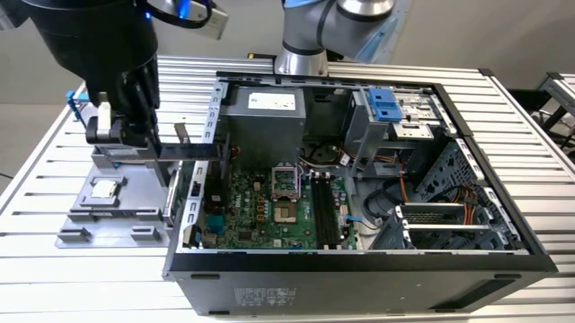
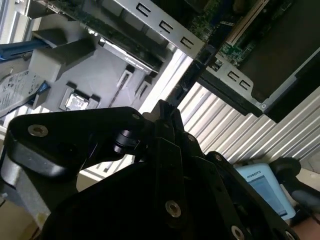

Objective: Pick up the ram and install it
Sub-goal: 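Pick up the ram and move it above insertion slot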

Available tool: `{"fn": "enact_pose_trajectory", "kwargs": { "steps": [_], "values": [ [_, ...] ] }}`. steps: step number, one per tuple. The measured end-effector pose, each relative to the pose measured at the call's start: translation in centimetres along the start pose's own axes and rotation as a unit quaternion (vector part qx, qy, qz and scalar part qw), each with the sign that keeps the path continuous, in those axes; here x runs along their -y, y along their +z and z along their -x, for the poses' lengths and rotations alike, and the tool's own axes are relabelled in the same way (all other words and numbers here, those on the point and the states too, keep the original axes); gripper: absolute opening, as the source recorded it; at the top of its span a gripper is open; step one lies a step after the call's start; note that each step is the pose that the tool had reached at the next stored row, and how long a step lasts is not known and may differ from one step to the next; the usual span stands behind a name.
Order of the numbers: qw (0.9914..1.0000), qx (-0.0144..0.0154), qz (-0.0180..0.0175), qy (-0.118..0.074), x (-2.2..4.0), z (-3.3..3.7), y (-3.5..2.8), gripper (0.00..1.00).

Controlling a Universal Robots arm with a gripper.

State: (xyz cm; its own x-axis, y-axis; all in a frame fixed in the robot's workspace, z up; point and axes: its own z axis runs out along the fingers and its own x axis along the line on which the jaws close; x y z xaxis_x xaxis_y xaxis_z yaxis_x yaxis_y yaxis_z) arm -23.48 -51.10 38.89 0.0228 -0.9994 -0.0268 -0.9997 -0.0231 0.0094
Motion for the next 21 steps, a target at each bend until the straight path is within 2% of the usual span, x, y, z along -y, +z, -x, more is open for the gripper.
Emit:
{"fn": "enact_pose_trajectory", "kwargs": {
  "steps": [8,21],
  "values": [
    [1.00000,0.0000,0.0002,0.000,3.64,-0.08,-0.04,0.00],
    [1.00000,0.0000,0.0002,0.000,9.07,-0.21,-0.09,0.00]
  ]
}}
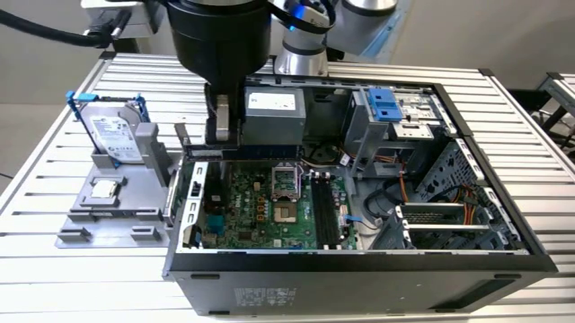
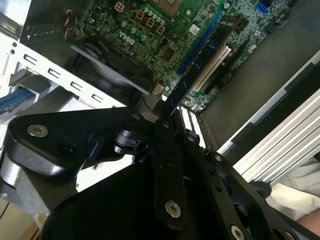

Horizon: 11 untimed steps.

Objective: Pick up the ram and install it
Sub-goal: 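Pick up the ram and move it above insertion slot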

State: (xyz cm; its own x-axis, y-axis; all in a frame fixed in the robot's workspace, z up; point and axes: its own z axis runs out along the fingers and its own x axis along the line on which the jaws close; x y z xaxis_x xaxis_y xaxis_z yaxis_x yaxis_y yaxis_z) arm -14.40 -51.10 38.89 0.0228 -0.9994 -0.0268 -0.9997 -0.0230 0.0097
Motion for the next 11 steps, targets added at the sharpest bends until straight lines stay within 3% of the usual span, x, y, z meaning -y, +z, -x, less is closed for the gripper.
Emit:
{"fn": "enact_pose_trajectory", "kwargs": {
  "steps": [8,11],
  "values": [
    [1.00000,0.0000,0.0000,0.000,3.62,-0.08,-0.04,0.00],
    [1.00000,-0.0001,0.0000,0.001,4.68,-0.10,-0.05,0.00]
  ]
}}
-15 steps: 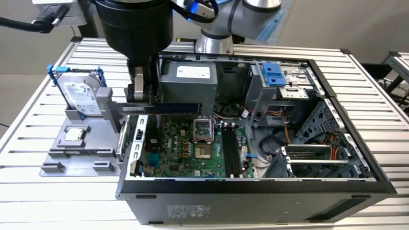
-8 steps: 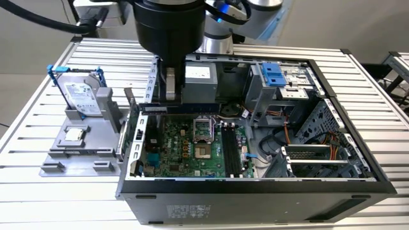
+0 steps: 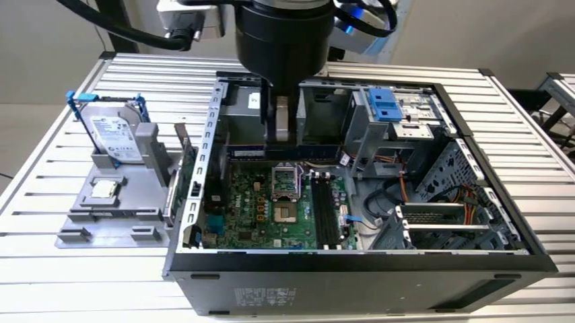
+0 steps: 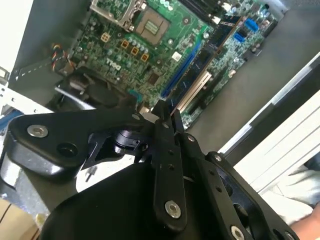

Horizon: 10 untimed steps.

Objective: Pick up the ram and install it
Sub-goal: 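Pick up the ram and move it above insertion slot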

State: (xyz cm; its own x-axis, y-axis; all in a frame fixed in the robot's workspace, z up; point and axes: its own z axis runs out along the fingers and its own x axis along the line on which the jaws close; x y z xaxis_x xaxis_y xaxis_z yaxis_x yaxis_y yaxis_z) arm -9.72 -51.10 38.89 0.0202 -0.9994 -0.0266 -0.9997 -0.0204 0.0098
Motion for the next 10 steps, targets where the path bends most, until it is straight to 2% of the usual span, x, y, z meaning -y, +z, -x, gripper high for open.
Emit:
{"fn": "enact_pose_trajectory", "kwargs": {
  "steps": [10],
  "values": [
    [1.00000,0.0000,0.0000,0.001,3.91,0.00,-0.03,0.00]
  ]
}}
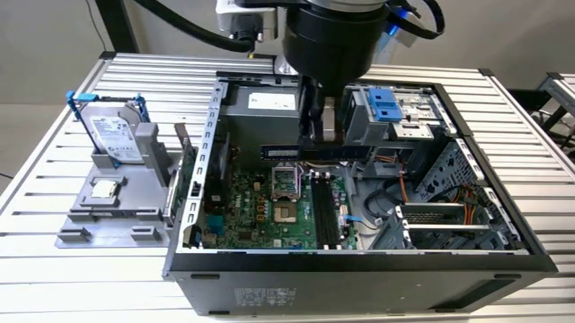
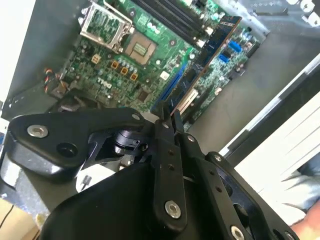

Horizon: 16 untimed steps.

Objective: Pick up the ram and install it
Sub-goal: 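Pick up the ram and move it above insertion slot, then insert the ram into the slot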

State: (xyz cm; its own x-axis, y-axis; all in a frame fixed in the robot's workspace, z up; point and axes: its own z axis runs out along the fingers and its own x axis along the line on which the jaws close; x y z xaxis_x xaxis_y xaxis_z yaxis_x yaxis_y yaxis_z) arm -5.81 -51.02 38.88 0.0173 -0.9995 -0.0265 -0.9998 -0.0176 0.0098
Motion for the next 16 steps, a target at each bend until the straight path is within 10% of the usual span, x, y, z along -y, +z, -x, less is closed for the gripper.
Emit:
{"fn": "enact_pose_trajectory", "kwargs": {
  "steps": [16],
  "values": [
    [0.99986,-0.0005,-0.0004,0.017,4.30,0.08,-0.03,0.00]
  ]
}}
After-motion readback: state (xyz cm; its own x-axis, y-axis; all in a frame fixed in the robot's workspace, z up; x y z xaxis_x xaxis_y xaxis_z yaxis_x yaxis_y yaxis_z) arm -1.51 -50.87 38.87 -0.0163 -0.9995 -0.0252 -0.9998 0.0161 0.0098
